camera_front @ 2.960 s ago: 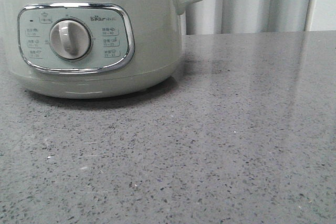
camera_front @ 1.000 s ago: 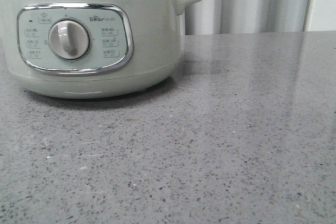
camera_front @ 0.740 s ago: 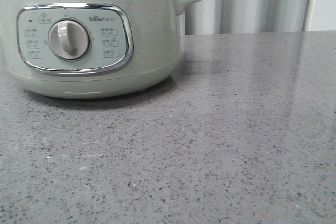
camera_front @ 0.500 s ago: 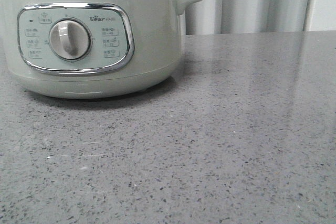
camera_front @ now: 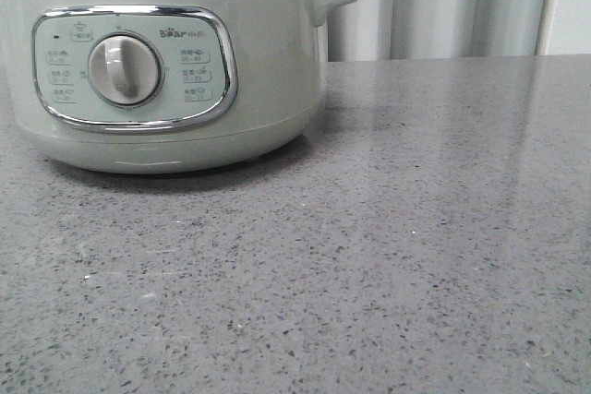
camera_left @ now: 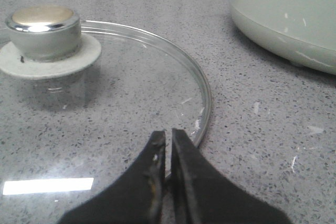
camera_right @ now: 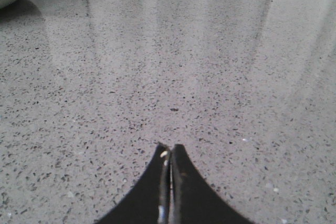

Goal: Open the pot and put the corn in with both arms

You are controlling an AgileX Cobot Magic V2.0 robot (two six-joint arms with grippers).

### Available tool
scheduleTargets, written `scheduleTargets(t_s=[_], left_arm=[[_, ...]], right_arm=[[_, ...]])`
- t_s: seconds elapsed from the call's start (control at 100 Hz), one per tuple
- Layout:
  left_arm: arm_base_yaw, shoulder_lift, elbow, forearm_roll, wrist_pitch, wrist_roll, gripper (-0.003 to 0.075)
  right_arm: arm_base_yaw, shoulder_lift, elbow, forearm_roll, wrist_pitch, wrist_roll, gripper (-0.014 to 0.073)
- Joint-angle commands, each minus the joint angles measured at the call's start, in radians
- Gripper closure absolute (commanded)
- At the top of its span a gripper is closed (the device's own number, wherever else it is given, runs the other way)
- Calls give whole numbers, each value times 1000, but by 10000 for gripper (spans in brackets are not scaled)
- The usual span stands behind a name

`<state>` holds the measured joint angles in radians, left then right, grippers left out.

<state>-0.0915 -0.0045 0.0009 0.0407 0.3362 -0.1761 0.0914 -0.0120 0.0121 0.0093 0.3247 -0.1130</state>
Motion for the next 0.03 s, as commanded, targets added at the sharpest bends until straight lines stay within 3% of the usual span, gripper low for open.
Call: scheduleTargets(t_s=[0.0,0.02], left_arm=[[-5,-33,26,-13,-27,-9,738],[-5,-33,26,-13,-27,-9,738]], right_arm=[[-5,-15,26,2,-23,-4,655],[-5,-15,26,2,-23,-4,655]])
